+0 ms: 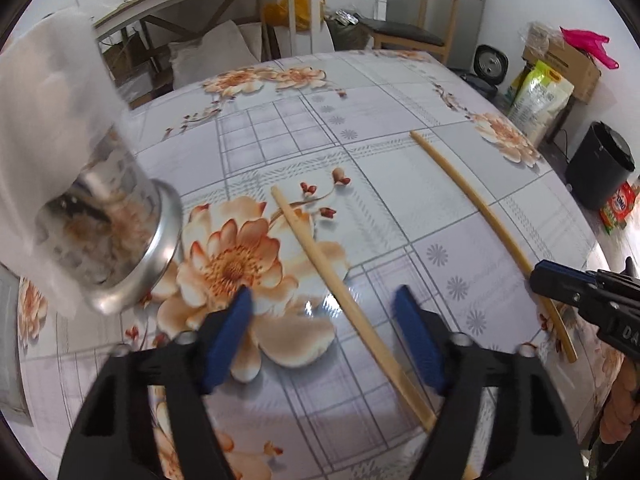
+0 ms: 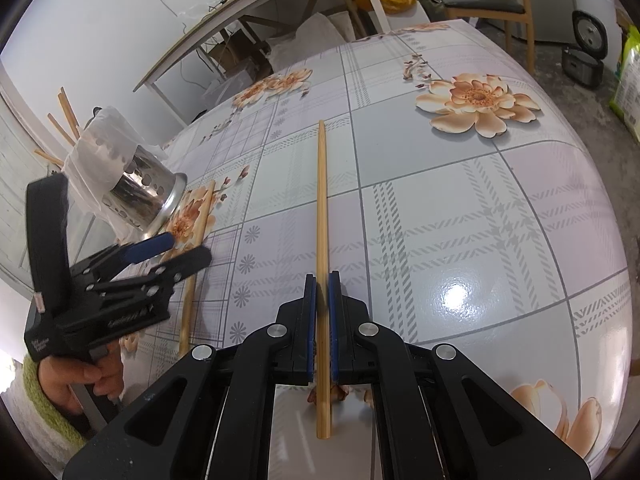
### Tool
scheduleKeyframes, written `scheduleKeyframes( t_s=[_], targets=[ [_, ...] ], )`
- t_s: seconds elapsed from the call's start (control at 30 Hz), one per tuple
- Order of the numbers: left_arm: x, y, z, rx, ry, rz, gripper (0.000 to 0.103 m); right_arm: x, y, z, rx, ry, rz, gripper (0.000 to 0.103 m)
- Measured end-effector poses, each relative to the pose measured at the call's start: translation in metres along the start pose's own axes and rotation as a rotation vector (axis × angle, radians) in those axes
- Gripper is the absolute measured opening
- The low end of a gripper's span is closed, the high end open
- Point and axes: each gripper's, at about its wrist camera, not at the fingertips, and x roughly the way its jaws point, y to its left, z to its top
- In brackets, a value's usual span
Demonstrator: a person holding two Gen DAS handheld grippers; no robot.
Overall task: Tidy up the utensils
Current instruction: 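Close the left tool on the other bamboo chopstick lying on the table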
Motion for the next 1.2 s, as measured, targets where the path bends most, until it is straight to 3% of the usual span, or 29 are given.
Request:
scheduleKeyframes(
  t_s=[0.07,0.37,0.53,0.83,0.9,0.97,1.2],
  targets=[
    [0.001,0.0,0.004,0.003,-0.005,-0.003,0.052,0.0,0.0,0.001,-0.002,0.002,0.0,0.004],
    [-0.003,0.011,0.001,-0.023,-0.002,-0.027,0.014,0.001,0.003,0.002,-0.028,0.009,-0.021,0.004],
    [-0.011,0.023,-0.014,-0.059,-0.003,-0.032,0.008,0.002,0.014,0.001,-0.099,0.018,-0.064,0.004],
    [-0.03,0.048,-0.043,-0.134,-0.001,-0.014,0.006,0.003,0.034,-0.009,-0.22,0.122,-0.012,0.005],
    [-0.032,0.051,-0.046,-0.145,-0.002,-0.017,0.006,0.005,0.037,-0.004,-0.242,0.144,-0.012,0.009],
    [-0.034,0.053,-0.049,-0.153,-0.002,-0.023,0.006,0.006,0.041,0.002,-0.251,0.138,-0.027,0.024],
    [-0.038,0.056,-0.053,-0.173,0.009,-0.04,0.007,0.038,0.066,0.044,-0.318,0.109,-0.043,0.025]
  ],
)
